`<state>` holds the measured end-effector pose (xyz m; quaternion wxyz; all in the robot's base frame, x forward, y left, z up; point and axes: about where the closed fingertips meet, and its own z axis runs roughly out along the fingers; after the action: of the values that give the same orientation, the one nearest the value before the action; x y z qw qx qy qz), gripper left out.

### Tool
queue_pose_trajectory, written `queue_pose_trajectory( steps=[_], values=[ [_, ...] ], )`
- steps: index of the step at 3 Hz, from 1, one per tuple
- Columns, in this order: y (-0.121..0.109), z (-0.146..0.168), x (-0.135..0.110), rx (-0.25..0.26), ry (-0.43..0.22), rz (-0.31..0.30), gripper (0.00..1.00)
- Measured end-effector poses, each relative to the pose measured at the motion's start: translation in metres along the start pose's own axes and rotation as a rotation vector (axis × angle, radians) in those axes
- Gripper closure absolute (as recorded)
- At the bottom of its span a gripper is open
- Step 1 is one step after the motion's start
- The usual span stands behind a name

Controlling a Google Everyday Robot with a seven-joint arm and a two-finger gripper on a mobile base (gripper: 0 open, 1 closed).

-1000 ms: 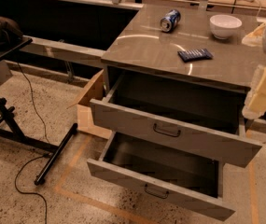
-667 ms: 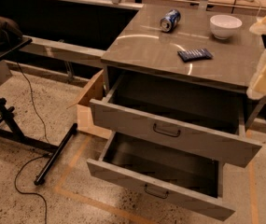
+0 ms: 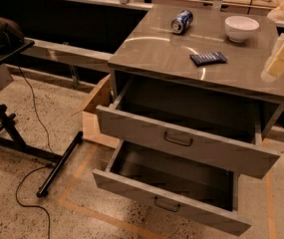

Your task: Place rxbar blueberry into white bowl

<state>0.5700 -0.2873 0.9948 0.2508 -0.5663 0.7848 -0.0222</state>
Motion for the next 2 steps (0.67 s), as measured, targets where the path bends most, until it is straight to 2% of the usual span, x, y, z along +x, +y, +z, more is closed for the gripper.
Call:
queue_pose_trajectory(
  steps=[1,2],
  values=[
    [0.000,-0.001,-0.001,0.002,-0.001,-0.001,0.00],
    [-0.012,0.008,-0.004,0.026,-0.020,0.011,0.00]
  ],
)
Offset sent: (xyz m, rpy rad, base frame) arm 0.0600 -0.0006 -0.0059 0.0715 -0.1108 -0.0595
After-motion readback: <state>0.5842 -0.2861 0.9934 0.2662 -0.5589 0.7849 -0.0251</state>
